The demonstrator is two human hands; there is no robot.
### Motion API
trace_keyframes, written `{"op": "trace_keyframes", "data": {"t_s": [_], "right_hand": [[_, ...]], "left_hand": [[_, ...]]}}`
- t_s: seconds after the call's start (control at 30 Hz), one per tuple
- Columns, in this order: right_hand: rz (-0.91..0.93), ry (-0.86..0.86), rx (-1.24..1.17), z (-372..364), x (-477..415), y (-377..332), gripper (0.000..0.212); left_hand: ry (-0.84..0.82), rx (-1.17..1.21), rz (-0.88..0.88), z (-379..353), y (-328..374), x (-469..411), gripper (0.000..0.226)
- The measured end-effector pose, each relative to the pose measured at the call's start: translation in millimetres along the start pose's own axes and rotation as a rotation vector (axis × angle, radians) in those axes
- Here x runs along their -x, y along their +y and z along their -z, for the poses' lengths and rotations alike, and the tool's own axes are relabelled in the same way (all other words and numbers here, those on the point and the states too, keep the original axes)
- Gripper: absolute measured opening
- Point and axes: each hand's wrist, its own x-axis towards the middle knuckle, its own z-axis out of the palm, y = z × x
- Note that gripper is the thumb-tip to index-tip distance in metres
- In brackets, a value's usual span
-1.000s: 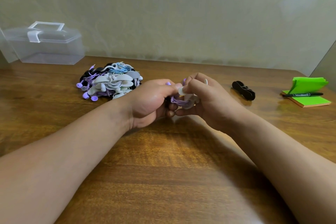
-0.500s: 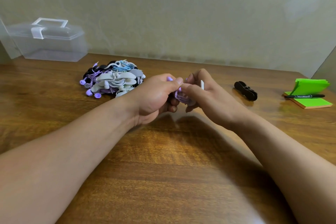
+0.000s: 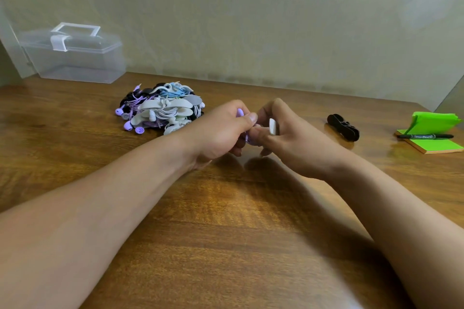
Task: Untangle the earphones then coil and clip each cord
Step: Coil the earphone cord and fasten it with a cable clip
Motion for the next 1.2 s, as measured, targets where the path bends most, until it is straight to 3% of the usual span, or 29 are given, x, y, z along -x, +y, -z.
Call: {"op": "trace_keyframes", "data": {"t_s": [0.2,0.37,0.53,0.73,0.8,0.93,1.03,1.2], "right_hand": [[0.113,0.116,0.115,1.4,2.3,5.3,0.032],[0.124,0.100,0.140,0.1,1.8,10.3,0.037],[0.153,0.112,0.190,2.5,1.8,12.0,0.026],[0.147,0.133,0.268,-1.5,-1.5,12.8,0.041],[0.129,0.097,0.205,3.0,-3.6,17.9,0.042],[0.106,-0.150,-0.136,17.3,-2.3,26.8,0.045],[0.042,-0.120,-0.319,18.4,-2.7,30.9,0.032],[-0.025,-0.119,-0.414,15.3,-7.1,39.4,0.029]], "left_hand": [[-0.089,0.070,0.021,2.4,4.0,0.3,0.006],[-0.028,0.025,-0.007,-0.3,-1.1,-3.2,0.014],[0.004,-0.136,-0.044,6.9,0.6,-1.8,0.025],[0.045,-0.348,-0.137,0.4,-4.3,-2.6,0.027],[0.063,-0.359,-0.182,0.8,-7.7,-4.3,0.021],[0.081,-0.269,-0.189,9.9,-13.9,-5.2,0.016],[0.083,-0.223,-0.218,8.7,-13.5,-6.1,0.016],[0.015,-0.220,-0.160,5.5,-11.5,-8.0,0.009]]}}
